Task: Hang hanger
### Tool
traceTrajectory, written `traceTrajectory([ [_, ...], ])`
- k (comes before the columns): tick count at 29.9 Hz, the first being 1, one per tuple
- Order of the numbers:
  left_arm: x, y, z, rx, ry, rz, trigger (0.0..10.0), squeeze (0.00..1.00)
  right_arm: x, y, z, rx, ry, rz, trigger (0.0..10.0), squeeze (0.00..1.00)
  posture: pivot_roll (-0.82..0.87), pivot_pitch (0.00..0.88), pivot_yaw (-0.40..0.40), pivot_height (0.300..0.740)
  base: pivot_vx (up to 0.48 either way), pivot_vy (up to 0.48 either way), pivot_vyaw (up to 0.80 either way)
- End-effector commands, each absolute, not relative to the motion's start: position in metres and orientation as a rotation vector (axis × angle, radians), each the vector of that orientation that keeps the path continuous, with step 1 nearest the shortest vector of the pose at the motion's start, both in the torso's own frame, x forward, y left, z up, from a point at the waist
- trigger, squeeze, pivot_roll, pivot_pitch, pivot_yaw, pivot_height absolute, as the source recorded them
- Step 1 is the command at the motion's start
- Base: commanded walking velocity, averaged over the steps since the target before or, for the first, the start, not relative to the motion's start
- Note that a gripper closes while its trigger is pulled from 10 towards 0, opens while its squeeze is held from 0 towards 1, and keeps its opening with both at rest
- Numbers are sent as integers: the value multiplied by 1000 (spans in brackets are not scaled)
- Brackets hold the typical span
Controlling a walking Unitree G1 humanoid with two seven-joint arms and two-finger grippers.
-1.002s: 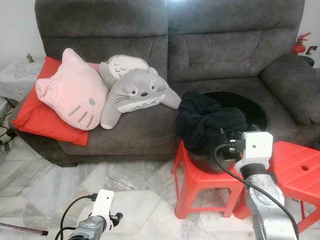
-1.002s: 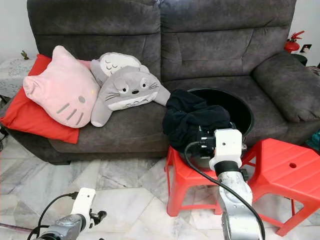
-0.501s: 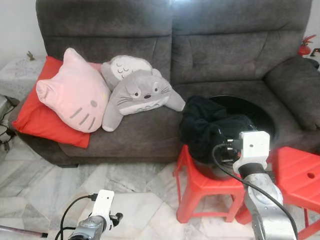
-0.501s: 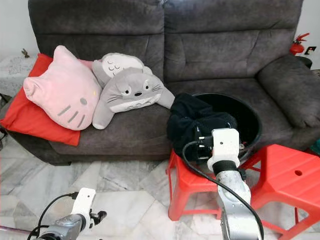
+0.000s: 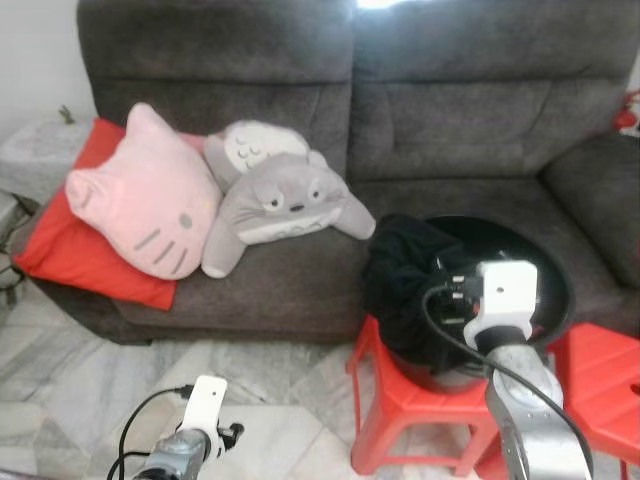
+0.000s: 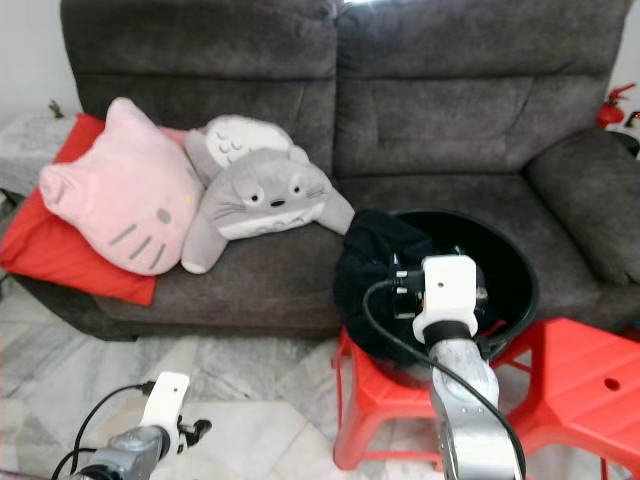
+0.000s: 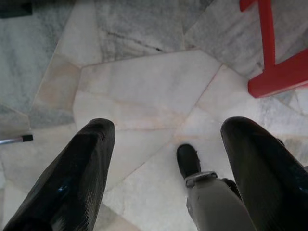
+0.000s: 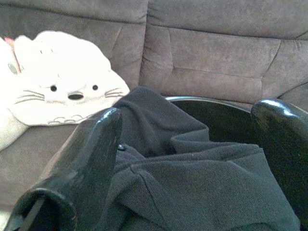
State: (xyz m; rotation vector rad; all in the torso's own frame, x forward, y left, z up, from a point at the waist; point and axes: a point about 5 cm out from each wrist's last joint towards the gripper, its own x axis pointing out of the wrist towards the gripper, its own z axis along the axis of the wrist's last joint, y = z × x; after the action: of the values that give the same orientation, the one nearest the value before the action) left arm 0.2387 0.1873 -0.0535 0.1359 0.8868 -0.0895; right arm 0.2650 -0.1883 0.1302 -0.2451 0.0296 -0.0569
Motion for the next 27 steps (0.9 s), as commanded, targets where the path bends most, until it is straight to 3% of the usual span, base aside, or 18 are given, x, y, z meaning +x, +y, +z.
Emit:
traceTrajectory([
  [1,234,188,-57,132,909,-90,10000,0,260,-192,133,-302,43,-63,10000,0,-164,0,38,740,0,0,0],
  [2,234,188,-57,133,910,-92,10000,0,258,-193,134,-362,55,-33,10000,0,-164,0,38,740,0,0,0],
  [11,235,187,-56,134,911,-99,10000,0,254,-185,121,-364,260,132,10000,0,-172,0,36,740,0,0,0],
  [20,235,187,-56,136,910,-100,10000,0,249,-178,111,123,400,52,10000,0,-172,0,35,740,0,0,0],
  [27,235,188,-56,140,911,-101,10000,0,241,-177,110,120,424,40,10000,0,-172,0,35,740,0,0,0],
])
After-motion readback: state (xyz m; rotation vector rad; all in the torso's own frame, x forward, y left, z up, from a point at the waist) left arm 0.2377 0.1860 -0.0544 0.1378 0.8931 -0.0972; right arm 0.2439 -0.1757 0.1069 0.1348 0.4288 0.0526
